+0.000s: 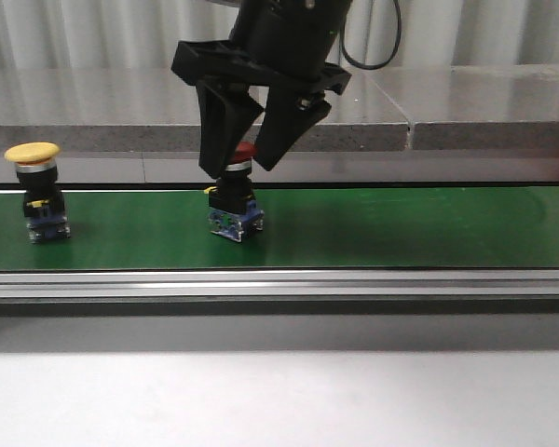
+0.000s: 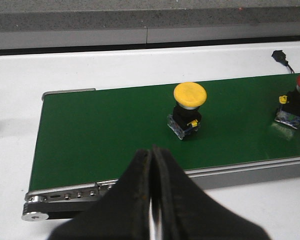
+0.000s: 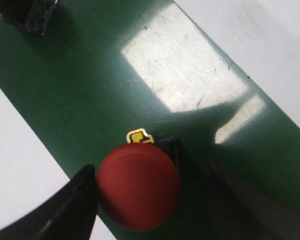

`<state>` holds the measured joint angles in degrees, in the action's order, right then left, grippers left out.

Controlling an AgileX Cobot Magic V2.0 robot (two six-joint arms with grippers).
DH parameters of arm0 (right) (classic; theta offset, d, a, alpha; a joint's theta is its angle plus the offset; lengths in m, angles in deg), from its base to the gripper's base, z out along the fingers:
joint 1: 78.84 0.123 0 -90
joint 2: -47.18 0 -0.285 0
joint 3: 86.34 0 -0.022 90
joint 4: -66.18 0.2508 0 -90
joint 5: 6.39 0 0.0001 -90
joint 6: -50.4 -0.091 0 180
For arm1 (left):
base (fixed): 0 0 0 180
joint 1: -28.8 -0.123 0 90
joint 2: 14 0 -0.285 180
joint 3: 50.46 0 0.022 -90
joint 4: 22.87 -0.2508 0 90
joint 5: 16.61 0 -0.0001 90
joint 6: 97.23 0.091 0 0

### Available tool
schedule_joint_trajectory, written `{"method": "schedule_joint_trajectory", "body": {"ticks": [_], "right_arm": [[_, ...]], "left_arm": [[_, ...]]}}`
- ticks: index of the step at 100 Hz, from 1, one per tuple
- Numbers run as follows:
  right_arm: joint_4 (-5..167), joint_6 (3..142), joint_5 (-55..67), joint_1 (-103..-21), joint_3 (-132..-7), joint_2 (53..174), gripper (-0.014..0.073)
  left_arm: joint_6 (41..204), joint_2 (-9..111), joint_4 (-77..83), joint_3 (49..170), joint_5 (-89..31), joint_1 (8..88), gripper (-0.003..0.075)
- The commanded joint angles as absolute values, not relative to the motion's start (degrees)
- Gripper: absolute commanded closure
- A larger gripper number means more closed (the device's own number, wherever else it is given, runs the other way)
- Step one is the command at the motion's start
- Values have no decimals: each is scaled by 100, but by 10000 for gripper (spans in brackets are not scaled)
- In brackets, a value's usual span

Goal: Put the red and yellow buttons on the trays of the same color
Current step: 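Lower the right gripper onto the red button on the belt, grasp, lift, then carry the red button into the red tray and release it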

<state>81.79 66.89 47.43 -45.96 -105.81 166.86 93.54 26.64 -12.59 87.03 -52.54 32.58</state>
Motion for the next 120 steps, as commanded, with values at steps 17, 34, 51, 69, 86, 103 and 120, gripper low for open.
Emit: {"method": "schedule_joint_trajectory", "body": {"ticks": [17, 34, 51, 69, 86, 103, 120], "right_arm": [[8310, 6781, 4537, -4618, -10770, 16417, 403], [8310, 6763, 4364, -4618, -10770, 16181, 503], [8310, 6524, 4361, -4776, -10770, 15881, 503], [8303, 6320, 4563, -5311, -10765, 15575, 503], [8303, 6278, 4803, -6063, -10745, 15350, 503], [8298, 6214, 4932, -6965, -10730, 15265, 503], [8292, 6202, 4964, -7833, -10730, 15265, 503]], "left_arm": [[9369, 2663, -1179, 8868, -4876, 3297, 741], [9369, 2663, -1179, 8868, -4876, 3297, 741], [9369, 2663, -1179, 8868, -4876, 3297, 741], [9369, 2663, -1179, 8868, -4876, 3297, 741], [9369, 2663, -1179, 8868, -4876, 3297, 741], [9369, 2663, -1179, 8868, -4876, 3297, 741], [9369, 2663, -1179, 8868, -4876, 3297, 741]]}}
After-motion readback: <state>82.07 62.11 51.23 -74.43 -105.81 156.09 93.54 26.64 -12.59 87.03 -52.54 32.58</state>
